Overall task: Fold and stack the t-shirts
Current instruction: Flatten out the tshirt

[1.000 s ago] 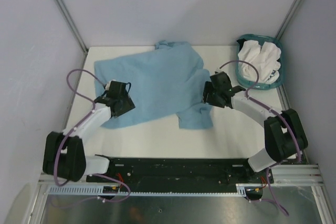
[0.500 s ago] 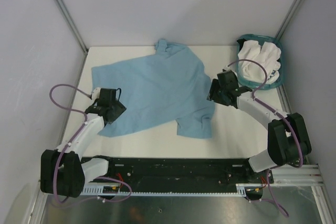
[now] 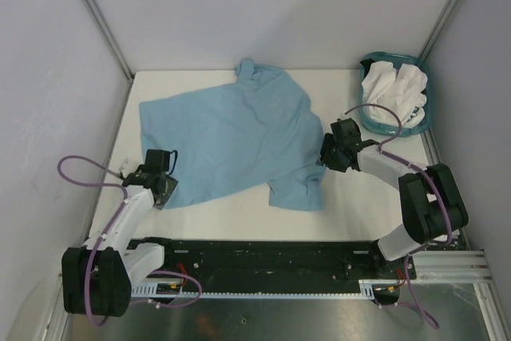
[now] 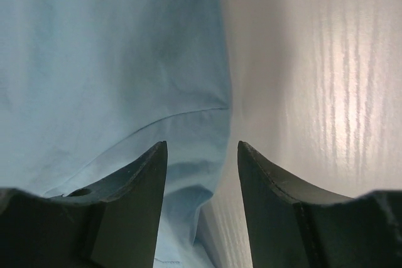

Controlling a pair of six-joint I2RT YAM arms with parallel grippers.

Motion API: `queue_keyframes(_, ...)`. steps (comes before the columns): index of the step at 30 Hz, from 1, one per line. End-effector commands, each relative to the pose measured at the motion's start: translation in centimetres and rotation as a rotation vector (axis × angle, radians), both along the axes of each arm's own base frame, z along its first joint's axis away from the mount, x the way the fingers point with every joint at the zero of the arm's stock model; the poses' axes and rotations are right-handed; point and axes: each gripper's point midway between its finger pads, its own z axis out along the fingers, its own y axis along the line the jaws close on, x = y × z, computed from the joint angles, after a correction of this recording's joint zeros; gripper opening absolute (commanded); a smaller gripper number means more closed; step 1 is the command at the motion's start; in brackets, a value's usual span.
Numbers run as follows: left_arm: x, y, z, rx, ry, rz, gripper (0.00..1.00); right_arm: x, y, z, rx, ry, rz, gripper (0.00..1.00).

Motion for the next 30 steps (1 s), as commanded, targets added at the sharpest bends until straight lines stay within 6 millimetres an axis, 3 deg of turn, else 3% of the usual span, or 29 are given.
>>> queue_keyframes(1,-3.0,2.5,-1.3,0.045,0.065,0.178,0.55,0.8,0.8,-0.3,0.050,-0.015,0.016,0.52)
queue_keyframes(10,-6.3,4.7,-3.8,0.074,0.162,0.332,0.52,0.9,0.6,-0.7,0.074,-0.016,0.020,0.52)
queue_keyframes(20,-2.6,5.0,-2.2,0.080,0.075,0.282,0.48,1.1,0.4,-0.8,0.084,-0.016,0.012,0.52)
queue_keyframes(23,-2.4,4.8,-2.9,0.068,0.100,0.272,0.39,1.3,0.1,-0.8,0.082,-0.019,0.003,0.52)
queue_keyframes(26,-2.3,4.8,-3.4,0.065,0.112,0.276,0.23,1.4,-0.6,-0.9,0.076,-0.016,-0.014,0.52)
queue_keyframes(30,-1.2,5.6,-2.3,0.105,0.083,0.276,0.03,1.9,-1.3,-1.3,0.078,-0.012,-0.040,0.52)
